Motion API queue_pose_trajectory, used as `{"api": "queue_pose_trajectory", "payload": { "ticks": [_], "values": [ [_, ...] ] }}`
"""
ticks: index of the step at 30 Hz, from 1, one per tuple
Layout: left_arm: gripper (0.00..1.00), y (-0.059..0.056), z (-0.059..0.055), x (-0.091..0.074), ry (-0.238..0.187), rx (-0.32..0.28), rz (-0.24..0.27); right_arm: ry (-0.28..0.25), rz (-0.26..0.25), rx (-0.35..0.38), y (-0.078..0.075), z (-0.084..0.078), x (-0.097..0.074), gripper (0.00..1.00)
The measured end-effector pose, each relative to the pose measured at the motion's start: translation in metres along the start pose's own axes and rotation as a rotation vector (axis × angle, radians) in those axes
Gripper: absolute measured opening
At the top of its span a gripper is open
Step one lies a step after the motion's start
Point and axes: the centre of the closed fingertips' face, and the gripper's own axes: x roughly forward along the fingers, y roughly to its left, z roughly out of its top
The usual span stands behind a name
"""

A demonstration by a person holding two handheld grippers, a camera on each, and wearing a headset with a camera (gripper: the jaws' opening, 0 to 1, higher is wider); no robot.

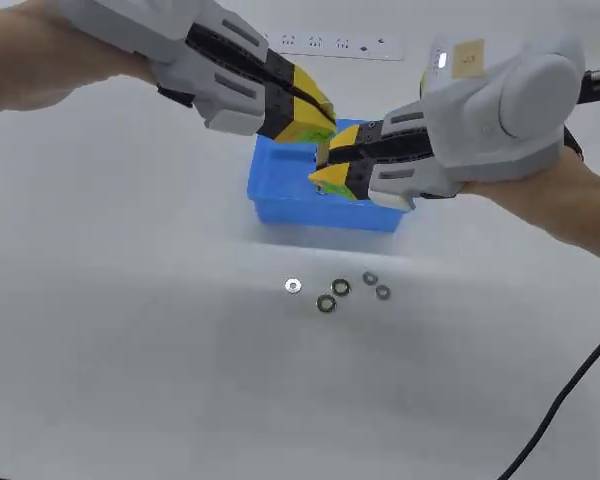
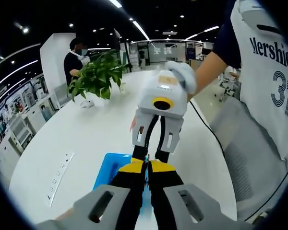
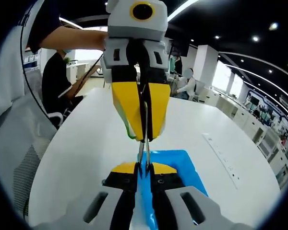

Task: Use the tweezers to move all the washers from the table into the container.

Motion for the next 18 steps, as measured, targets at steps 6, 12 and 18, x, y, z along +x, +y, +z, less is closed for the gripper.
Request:
{"api": "queue_pose_trajectory", "payload": {
  "ticks": [6,12,18],
  "values": [
    [0.06,-0.036,0.000,-0.004,-0.017,-0.009,0.012,0.008,0.026,-0.023,0.037,0.002,-0.006,0.11],
    [0.06,-0.060,-0.004,-0.003,-0.018,-0.041,0.010,0.013,0.031,-0.032,0.063,-0.001,-0.006,0.11],
    [0.06,-0.079,-0.008,0.003,-0.019,-0.055,-0.007,0.025,0.036,-0.015,0.082,-0.010,-0.008,0.11]
  ]
}}
